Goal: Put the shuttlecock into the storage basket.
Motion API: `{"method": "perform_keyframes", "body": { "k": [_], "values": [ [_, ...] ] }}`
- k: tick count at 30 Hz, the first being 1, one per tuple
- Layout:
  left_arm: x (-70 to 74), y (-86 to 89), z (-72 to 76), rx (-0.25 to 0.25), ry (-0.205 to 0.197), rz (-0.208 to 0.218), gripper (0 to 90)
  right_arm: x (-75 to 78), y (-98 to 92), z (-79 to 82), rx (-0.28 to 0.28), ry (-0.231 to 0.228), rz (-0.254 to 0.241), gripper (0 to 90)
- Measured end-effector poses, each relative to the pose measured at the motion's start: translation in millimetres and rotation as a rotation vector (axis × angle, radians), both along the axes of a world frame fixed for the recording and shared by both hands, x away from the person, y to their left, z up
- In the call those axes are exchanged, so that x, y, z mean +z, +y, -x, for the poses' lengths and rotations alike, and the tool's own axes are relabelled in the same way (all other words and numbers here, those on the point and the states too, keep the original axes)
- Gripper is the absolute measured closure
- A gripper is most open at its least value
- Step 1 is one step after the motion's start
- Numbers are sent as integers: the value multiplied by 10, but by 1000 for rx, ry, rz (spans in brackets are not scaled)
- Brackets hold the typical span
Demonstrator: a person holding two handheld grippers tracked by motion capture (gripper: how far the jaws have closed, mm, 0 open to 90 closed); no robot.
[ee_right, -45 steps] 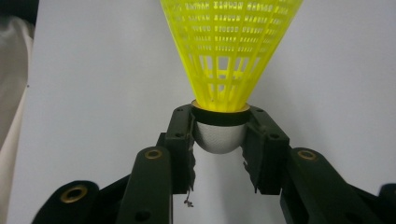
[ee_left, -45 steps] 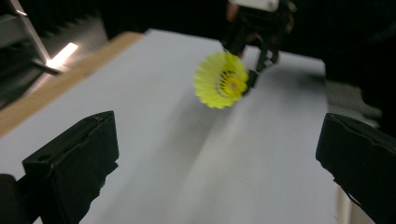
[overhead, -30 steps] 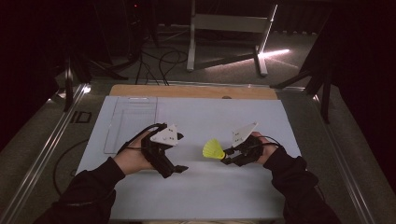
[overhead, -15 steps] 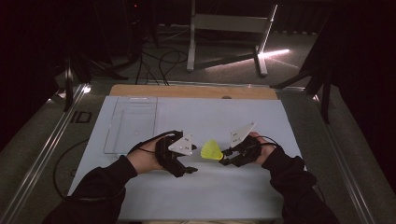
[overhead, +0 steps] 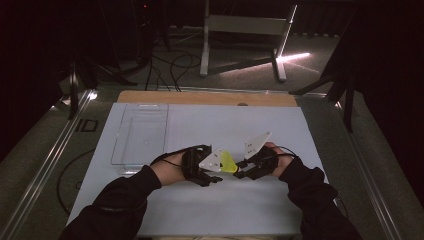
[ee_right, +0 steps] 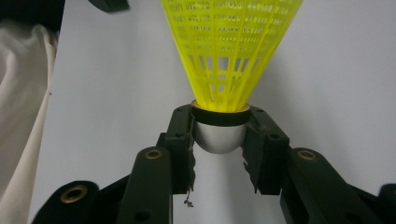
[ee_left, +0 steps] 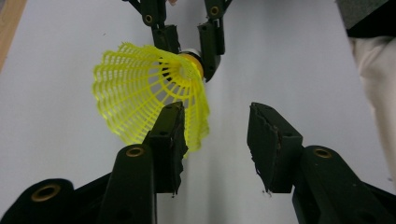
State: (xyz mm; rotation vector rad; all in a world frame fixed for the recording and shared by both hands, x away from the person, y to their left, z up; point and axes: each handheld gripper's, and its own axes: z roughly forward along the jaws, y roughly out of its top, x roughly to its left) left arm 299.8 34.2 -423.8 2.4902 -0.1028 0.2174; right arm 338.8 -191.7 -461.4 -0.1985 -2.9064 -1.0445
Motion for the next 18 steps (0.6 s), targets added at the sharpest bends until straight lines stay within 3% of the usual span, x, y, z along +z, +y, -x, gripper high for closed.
{"method": "perform_keyframes", "body": {
  "k": [3,9,18],
  "values": [
    [-20,-39,-2,-18,-2,-26,630,-1,2,1,2,1,0,653],
    [-30,-98,17,-27,-26,-26,705,-8,14,1,-8,31,0,653],
    [-30,-101,-9,-24,-36,-43,890,-12,37,15,3,24,17,652]
  ]
}}
